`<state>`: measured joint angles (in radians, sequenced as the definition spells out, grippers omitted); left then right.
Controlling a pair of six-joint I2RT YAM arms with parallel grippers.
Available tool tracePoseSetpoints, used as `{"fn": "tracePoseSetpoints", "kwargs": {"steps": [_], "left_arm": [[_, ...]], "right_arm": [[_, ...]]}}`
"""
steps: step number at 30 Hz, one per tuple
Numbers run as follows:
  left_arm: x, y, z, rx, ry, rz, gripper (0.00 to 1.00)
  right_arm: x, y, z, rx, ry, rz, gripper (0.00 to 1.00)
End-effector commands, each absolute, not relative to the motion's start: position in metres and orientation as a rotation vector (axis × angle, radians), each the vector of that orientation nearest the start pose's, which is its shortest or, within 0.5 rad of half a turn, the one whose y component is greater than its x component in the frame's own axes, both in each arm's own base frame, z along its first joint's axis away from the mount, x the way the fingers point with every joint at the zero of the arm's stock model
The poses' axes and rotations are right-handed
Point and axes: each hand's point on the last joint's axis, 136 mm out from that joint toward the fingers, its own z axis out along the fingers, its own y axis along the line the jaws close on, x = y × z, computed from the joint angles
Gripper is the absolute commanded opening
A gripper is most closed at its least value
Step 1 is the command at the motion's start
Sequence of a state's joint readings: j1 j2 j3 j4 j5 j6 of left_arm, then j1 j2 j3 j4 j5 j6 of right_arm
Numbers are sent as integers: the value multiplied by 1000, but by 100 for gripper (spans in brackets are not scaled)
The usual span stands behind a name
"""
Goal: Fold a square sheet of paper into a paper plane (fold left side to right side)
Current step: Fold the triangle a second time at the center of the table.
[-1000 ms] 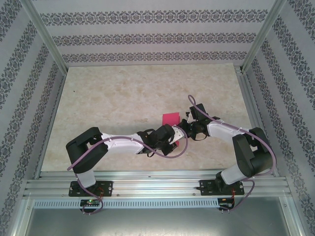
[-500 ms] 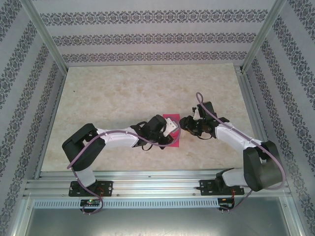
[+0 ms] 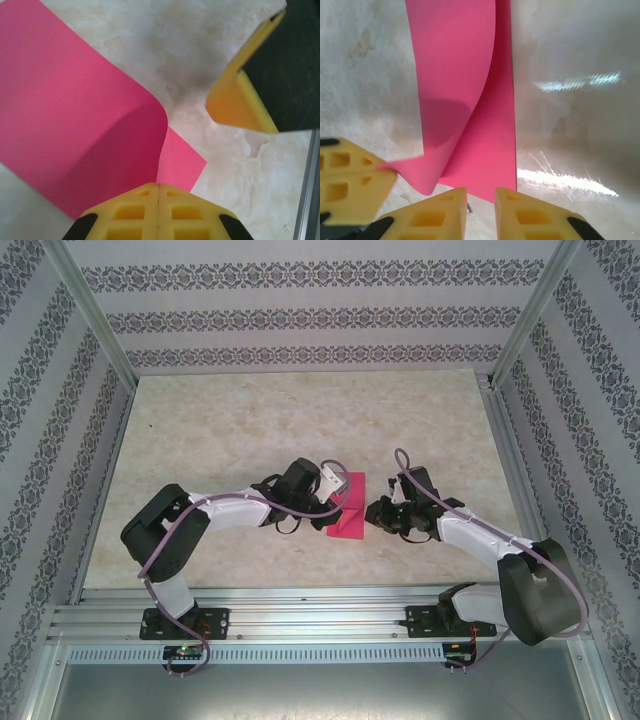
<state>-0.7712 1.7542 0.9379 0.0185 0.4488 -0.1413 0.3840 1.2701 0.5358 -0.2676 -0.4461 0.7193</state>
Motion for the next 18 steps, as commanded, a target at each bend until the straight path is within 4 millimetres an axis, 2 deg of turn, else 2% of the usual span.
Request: {"fn": "tracePoseSetpoints", "kwargs": {"steps": [1, 10, 18], "left_arm": [[266, -355, 81, 961, 2261, -1002, 0], [274, -343, 68, 943, 2316, -972, 0], [280, -341, 61, 962, 2335, -954, 0]], "right_arm": [[237, 182, 51, 302, 2695, 960, 17], [228, 194, 24, 308, 2771, 909, 12], [220, 186, 7, 320, 2845, 799, 12]]}}
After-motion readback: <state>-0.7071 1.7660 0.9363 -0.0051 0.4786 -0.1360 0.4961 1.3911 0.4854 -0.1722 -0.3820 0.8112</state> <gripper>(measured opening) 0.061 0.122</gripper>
